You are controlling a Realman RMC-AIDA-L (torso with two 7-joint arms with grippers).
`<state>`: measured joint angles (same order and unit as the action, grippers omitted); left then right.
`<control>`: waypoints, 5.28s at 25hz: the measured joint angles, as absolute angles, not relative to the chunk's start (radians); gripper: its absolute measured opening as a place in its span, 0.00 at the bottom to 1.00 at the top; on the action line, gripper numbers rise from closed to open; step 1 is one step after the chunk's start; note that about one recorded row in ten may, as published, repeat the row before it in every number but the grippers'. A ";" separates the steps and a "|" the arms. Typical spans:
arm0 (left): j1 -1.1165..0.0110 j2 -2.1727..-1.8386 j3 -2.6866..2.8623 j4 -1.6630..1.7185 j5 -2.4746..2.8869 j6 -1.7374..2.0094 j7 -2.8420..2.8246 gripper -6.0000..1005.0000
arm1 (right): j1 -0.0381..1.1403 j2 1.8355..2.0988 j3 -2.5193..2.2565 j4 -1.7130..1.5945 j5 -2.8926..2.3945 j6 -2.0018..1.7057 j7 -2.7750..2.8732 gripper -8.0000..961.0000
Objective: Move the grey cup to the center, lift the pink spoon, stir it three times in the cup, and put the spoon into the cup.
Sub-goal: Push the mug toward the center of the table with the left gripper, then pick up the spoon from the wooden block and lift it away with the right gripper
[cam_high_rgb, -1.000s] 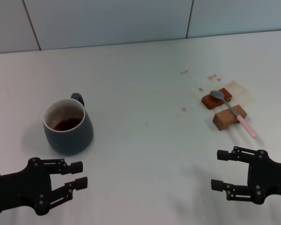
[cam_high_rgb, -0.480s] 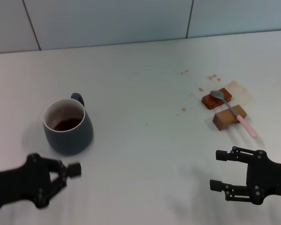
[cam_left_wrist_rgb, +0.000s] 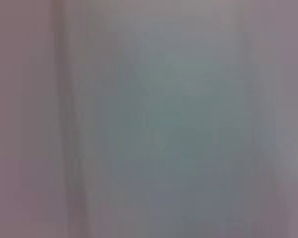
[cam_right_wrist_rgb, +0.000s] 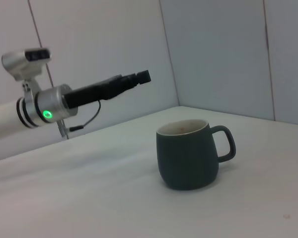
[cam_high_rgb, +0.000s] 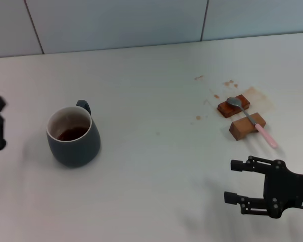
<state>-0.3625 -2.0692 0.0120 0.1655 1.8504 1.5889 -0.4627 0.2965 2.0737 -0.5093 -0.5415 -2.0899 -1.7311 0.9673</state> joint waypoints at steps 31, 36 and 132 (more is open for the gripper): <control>-0.398 -2.080 -0.303 -0.607 1.744 0.990 0.703 0.00 | 0.327 2.066 -0.508 -0.538 -2.091 -1.729 0.966 0.81; -0.448 -2.080 -0.304 -0.650 1.726 0.929 0.695 0.00 | 0.327 2.066 -0.508 -0.539 -2.091 -1.729 0.966 0.81; -0.477 -2.017 0.199 0.463 2.257 1.789 -0.881 0.82 | 0.133 2.073 0.058 -0.073 -1.926 -1.544 1.880 0.81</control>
<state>-0.4775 -2.0169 0.1994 0.4635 2.2570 1.7886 -0.8813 0.1328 2.0733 0.0582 -0.0734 -1.9259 -1.5442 1.8805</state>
